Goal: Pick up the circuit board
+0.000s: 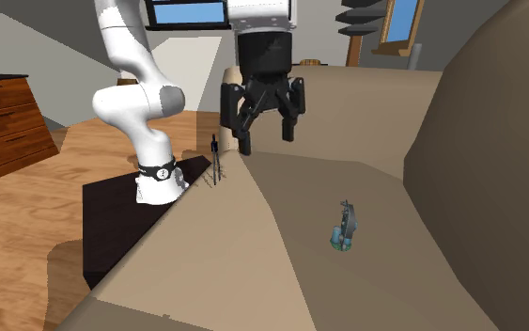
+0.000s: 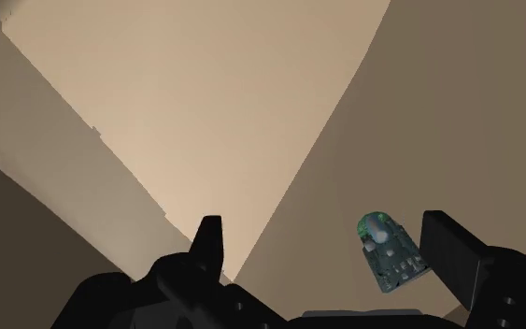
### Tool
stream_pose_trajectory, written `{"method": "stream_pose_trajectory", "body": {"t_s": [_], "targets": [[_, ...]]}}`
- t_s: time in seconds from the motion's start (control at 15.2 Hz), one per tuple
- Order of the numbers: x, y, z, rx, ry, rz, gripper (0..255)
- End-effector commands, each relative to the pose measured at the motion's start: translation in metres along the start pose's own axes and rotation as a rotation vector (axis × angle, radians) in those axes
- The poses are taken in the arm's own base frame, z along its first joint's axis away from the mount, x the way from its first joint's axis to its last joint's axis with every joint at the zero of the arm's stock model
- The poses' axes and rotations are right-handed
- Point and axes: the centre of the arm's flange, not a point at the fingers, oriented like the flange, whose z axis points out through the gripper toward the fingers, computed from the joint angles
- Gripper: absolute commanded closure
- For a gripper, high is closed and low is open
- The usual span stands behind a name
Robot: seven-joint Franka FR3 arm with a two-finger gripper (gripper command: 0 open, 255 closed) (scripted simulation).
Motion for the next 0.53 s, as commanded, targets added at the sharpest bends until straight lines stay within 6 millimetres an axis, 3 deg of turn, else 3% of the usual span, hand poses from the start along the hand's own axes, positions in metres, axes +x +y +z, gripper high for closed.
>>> {"method": "stream_pose_trajectory", "body": {"t_s": [0.0, 0.46], "targets": [[0.020, -0.010, 0.014, 0.009, -0.011, -0.020, 0], [0.087, -0.052, 0.067, 0.040, -0.050, -0.088, 0]]}}
